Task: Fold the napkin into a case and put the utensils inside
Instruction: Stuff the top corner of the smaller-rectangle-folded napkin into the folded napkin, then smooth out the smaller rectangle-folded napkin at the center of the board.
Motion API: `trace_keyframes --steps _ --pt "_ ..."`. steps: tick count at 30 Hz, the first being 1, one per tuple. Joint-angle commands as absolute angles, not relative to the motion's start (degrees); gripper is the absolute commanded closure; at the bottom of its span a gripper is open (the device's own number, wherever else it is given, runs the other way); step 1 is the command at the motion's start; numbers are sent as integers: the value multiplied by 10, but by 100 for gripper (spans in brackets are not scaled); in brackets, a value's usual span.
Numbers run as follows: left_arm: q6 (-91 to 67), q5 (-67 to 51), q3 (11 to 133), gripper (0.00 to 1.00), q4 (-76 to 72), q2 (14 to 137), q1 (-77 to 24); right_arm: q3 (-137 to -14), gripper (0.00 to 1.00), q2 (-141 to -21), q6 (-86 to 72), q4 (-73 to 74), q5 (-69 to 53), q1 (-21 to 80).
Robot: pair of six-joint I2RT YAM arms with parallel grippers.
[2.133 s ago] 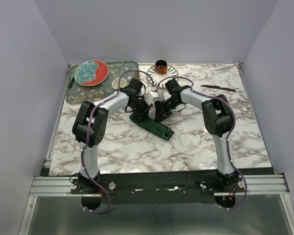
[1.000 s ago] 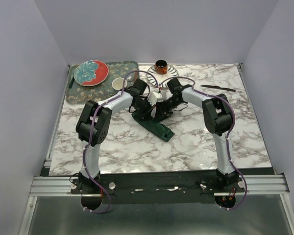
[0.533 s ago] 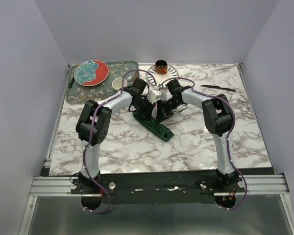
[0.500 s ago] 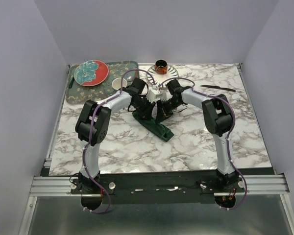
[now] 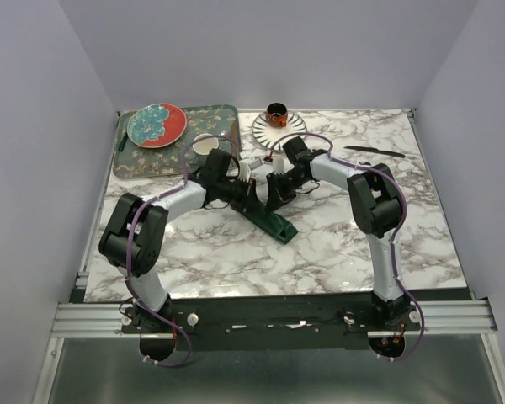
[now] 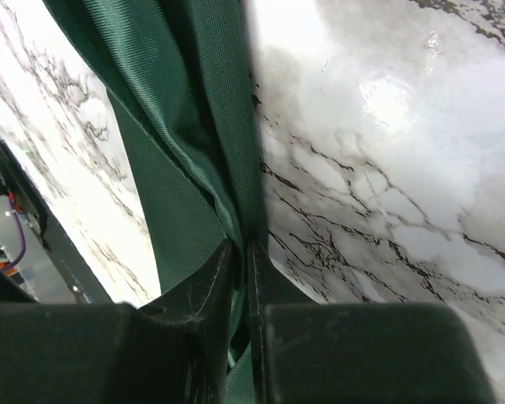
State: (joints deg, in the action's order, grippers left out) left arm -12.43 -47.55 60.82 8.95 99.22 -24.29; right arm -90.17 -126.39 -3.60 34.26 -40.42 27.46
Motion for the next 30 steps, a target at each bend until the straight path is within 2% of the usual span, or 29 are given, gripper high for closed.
trace_keyframes --steps 1,6,11,25,30 --pt "-279 -470 543 91 -38 992 -295 -884 80 -1258 -24 332 -333 286" --pt "-303 -396 537 96 -68 1006 -320 -880 80 -1252 -23 333 -323 286" --pt "-320 -371 547 100 -86 1028 -340 -881 80 -1248 -27 333 -322 285" --pt "-371 -271 566 100 -119 1106 -380 -875 80 -1238 -32 333 -318 286" --pt "-370 -276 554 100 -120 1103 -377 -874 80 -1230 -17 333 -302 287"
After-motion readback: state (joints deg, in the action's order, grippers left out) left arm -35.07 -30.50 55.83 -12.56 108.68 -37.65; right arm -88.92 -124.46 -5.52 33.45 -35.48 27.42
